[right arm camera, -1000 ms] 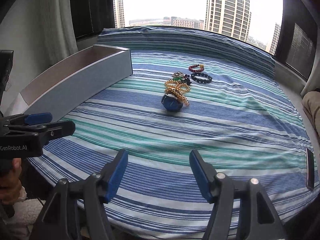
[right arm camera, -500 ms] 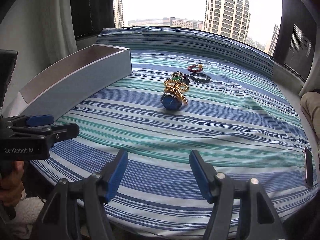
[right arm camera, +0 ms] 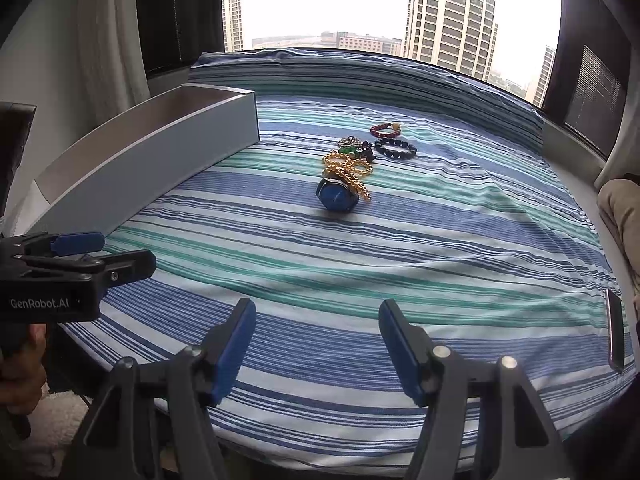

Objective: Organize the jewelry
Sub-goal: 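Withdraw both tools from the box back over the bedspread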

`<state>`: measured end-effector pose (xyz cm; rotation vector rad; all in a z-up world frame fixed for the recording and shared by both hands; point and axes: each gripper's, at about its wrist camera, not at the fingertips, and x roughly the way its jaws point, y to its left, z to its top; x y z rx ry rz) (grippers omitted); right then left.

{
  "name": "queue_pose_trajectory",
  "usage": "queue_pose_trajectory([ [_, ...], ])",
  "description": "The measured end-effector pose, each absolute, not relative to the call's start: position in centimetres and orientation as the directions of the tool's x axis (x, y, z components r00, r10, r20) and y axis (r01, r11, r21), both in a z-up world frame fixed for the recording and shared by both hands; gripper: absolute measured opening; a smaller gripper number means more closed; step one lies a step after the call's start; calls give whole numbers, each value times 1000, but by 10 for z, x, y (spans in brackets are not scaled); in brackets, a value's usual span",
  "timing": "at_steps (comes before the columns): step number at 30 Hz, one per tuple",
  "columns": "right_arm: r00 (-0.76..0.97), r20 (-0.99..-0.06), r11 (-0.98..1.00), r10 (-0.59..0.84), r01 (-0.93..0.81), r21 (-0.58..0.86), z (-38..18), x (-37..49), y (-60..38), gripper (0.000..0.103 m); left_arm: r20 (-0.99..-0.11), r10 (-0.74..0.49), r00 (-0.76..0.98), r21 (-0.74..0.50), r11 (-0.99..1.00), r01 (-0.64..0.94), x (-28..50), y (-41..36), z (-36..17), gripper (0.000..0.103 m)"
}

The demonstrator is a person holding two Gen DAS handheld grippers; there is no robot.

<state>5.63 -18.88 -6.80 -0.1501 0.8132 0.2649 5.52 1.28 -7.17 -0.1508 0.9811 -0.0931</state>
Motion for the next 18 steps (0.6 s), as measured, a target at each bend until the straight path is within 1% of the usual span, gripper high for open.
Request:
queue_pose_trajectory([
  [6, 646, -742, 956, 177, -291, -25, -71, 57, -189, 65, -820, -143, 554, -168, 986, 7, 56, 13, -72, 95],
  [18, 673, -723, 968, 155, -249, -24, -67, 56, -204, 65, -824, -149, 547, -166, 986, 19, 58, 7, -74, 95],
])
